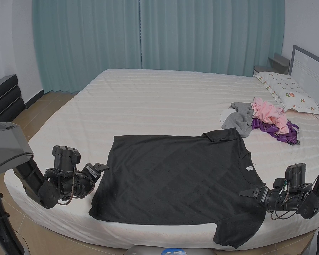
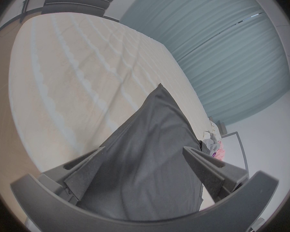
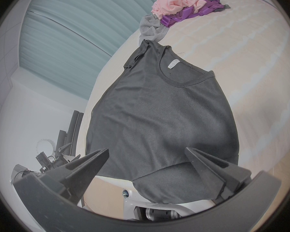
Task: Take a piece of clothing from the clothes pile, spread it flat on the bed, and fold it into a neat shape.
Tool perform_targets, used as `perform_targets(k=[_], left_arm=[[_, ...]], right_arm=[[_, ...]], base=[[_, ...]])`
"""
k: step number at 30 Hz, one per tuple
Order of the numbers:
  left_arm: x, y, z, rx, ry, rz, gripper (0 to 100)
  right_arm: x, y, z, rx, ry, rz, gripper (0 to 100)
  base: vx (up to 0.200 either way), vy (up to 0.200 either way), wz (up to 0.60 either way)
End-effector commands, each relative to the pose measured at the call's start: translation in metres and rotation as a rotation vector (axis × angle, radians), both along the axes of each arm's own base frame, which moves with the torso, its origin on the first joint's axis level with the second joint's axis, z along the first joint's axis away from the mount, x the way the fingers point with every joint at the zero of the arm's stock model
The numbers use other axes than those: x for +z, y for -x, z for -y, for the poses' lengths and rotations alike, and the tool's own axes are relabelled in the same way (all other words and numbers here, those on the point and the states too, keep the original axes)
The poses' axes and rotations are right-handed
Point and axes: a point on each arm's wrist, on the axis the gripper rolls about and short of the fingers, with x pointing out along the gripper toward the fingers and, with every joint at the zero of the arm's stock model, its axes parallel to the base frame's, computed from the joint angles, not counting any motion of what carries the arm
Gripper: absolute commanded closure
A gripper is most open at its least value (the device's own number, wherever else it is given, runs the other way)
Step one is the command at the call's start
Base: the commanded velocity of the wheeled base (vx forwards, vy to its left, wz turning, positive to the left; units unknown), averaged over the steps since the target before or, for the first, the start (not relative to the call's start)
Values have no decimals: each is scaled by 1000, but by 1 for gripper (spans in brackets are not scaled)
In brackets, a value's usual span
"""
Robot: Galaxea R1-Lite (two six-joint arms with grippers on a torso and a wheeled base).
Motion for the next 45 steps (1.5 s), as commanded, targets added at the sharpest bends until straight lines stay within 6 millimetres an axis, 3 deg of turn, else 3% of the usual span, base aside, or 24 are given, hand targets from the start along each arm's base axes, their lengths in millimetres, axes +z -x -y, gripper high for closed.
perform_targets(k=[1, 15, 25, 33, 34, 41, 45], left_arm=[[8, 5, 3, -7, 13, 17, 0], [14, 14, 12, -31, 29, 27, 0], [30, 41, -1, -23, 59, 36, 0], [15, 66, -14, -105, 91, -69, 0], [3, 79, -20, -143, 81, -129, 0], [-13, 83, -30, -145, 41, -197, 0], [-34, 86, -30, -195, -27, -279, 0]], right_arm=[[-1, 0, -1, 3, -1, -3, 0], [0, 1, 0, 2, 0, 3, 0], [1, 1, 0, 0, -3, 12, 0], [0, 3, 0, 1, -2, 7, 0], [0, 2, 0, 1, -2, 7, 0], [0, 3, 0, 0, -2, 7, 0], [-1, 2, 0, -2, -1, 4, 0]], base=[[0, -200, 0], [0, -200, 0], [0, 0, 0], [0, 0, 0], [0, 0, 0], [0, 0, 0], [0, 0, 0]])
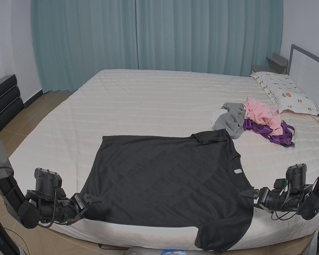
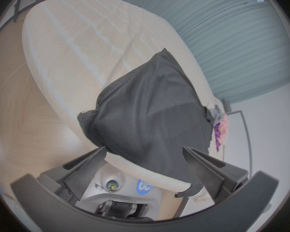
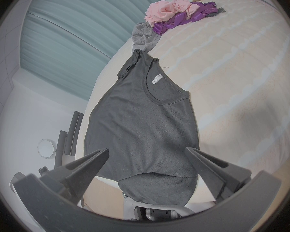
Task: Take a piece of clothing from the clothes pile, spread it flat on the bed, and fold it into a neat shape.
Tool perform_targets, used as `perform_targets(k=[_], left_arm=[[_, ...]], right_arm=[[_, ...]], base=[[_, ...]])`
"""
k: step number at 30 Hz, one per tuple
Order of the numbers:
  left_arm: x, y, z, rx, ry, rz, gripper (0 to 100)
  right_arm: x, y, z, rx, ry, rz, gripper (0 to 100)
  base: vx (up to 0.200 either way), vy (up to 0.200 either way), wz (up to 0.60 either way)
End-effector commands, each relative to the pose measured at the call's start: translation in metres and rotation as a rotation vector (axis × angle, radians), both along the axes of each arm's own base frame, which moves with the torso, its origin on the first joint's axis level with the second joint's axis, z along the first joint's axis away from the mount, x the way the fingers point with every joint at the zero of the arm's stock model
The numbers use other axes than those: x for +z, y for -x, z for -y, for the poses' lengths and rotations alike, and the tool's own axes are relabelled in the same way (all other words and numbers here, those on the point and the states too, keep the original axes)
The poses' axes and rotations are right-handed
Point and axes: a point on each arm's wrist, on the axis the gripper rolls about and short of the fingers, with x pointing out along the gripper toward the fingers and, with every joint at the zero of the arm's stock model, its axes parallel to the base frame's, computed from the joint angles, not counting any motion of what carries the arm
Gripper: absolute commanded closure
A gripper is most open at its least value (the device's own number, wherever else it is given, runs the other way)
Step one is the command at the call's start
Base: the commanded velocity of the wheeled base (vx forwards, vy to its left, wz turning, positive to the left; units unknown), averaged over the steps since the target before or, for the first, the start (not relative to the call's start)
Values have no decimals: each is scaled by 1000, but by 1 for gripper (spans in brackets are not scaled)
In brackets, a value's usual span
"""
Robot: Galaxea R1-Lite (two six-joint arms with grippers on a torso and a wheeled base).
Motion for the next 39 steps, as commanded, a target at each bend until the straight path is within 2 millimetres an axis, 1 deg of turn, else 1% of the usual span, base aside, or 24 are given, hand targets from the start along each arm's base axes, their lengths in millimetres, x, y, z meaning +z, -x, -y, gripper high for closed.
perform_targets(k=[1, 5, 11, 14, 20, 21, 23, 31, 35, 39], left_arm=[[-26, 5, -2, -44, -70, -107, 0], [-28, 10, -4, -67, -77, -97, 0], [-30, 9, -4, -63, -79, -89, 0], [-36, 6, -8, -42, -84, -101, 0], [-35, 1, -15, -6, -85, -50, 0], [-36, -2, -20, 16, -78, -35, 0], [-39, -5, -23, 28, -73, -32, 0], [-43, -3, -23, -2, -102, -30, 0], [-45, -7, -24, 6, -109, -27, 0], [-45, -15, -28, 33, -105, -9, 0]], right_arm=[[-1, 0, 0, -1, 0, -2, 0], [-1, 0, 0, -2, -1, -3, 0], [-2, -1, 1, -3, 1, -7, 0], [-1, -1, 1, -4, 0, -6, 0], [-2, -1, 1, -3, 1, -7, 0], [-2, -1, 1, -3, 1, -8, 0], [-2, -1, 1, -3, 1, -8, 0], [-2, -1, 1, -3, 1, -8, 0], [-2, -1, 0, -1, 1, -8, 0], [-2, -1, 0, -1, 1, -8, 0]], base=[[0, 0, 0], [0, 0, 0], [0, 0, 0], [0, 0, 0], [0, 0, 0], [0, 0, 0], [0, 0, 0], [0, 0, 0], [0, 0, 0], [0, 0, 0]])
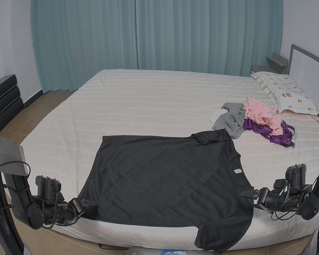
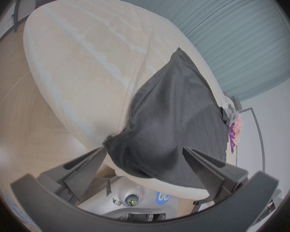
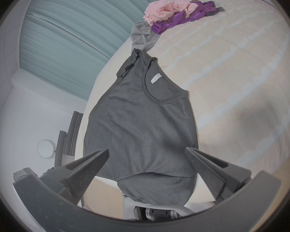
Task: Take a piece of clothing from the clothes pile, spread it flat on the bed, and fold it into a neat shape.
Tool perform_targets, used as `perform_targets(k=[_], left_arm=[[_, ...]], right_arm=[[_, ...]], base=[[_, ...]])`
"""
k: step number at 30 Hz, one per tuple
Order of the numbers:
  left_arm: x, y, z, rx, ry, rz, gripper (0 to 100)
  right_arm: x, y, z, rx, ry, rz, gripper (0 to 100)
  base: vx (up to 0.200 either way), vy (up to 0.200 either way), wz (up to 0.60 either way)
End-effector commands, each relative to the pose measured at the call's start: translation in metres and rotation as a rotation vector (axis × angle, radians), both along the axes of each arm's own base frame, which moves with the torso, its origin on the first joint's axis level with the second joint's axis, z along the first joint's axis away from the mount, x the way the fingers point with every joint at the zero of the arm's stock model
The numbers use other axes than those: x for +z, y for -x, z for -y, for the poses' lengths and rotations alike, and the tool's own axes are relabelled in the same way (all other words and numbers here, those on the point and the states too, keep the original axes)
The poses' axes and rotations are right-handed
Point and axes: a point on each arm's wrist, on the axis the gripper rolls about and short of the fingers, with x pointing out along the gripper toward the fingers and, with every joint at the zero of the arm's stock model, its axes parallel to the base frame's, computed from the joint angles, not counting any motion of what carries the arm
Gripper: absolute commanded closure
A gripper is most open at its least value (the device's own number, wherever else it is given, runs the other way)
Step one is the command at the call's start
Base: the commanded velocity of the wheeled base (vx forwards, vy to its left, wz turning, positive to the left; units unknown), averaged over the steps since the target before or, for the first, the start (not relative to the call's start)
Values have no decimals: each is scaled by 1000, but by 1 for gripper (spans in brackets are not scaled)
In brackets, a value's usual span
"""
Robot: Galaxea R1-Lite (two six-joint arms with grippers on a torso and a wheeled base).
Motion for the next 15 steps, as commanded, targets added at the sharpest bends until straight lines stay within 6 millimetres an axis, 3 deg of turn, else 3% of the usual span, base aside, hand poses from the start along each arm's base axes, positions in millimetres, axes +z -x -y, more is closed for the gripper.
perform_targets(k=[1, 3, 4, 15], left_arm=[[-3, -5, -3, 19, 1, -1, 0], [-2, -5, -4, 25, 5, 3, 0], [-2, -4, -4, 26, 5, -1, 100], [4, 6, -5, 25, 3, -7, 100]], right_arm=[[0, 0, 0, 1, 0, -1, 0], [-1, 0, 0, 1, 0, -3, 0], [-1, 0, 0, 2, 1, -2, 0], [0, 0, 0, -1, 2, 3, 0]], base=[[0, 0, 0], [0, 0, 0], [0, 0, 0], [0, 0, 0]])
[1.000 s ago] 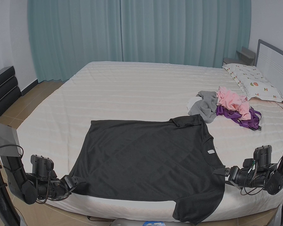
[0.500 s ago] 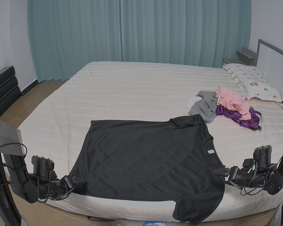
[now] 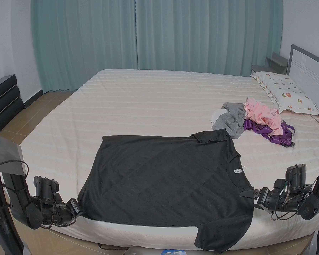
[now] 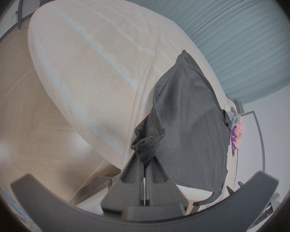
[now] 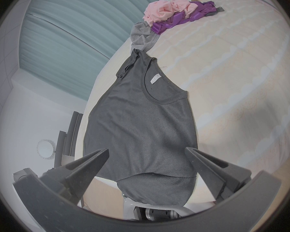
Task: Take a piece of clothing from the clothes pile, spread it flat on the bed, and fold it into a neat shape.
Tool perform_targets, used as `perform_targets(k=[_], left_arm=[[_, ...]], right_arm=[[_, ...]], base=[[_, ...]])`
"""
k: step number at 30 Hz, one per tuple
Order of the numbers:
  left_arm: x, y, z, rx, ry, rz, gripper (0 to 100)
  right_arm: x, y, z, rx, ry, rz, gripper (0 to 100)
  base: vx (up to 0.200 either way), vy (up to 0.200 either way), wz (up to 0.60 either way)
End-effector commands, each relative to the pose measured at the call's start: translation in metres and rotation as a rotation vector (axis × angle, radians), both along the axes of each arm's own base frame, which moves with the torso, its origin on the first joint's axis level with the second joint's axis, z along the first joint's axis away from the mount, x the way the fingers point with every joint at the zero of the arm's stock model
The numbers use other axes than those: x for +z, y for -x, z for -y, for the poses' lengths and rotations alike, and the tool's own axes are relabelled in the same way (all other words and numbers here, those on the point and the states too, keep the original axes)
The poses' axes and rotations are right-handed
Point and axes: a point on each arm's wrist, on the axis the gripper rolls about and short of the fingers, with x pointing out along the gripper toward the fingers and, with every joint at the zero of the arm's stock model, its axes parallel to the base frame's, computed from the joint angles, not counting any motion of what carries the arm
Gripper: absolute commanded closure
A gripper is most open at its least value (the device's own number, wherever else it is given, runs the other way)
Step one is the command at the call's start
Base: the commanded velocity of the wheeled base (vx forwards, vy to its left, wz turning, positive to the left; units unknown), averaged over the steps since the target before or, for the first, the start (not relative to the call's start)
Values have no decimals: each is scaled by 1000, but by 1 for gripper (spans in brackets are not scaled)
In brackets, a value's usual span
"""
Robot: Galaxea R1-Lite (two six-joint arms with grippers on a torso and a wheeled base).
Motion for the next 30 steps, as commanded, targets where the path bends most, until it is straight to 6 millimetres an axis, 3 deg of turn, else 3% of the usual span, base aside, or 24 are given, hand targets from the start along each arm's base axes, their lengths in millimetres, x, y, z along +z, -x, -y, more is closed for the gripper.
perform_targets(k=[1, 14, 21, 30], left_arm=[[6, 4, 0, 0, -1, 13, 100], [16, 8, 0, -7, -6, 57, 100], [16, 9, 0, -8, -6, 55, 100], [16, 8, 0, -8, -6, 58, 100]], right_arm=[[1, 0, 0, 2, 0, 4, 0], [-3, 3, 2, -21, 62, -11, 0], [-29, -4, 2, -40, 136, -94, 0], [-43, -15, 1, -53, 123, -63, 0]], base=[[0, 0, 0], [0, 0, 0], [0, 0, 0], [0, 0, 0]])
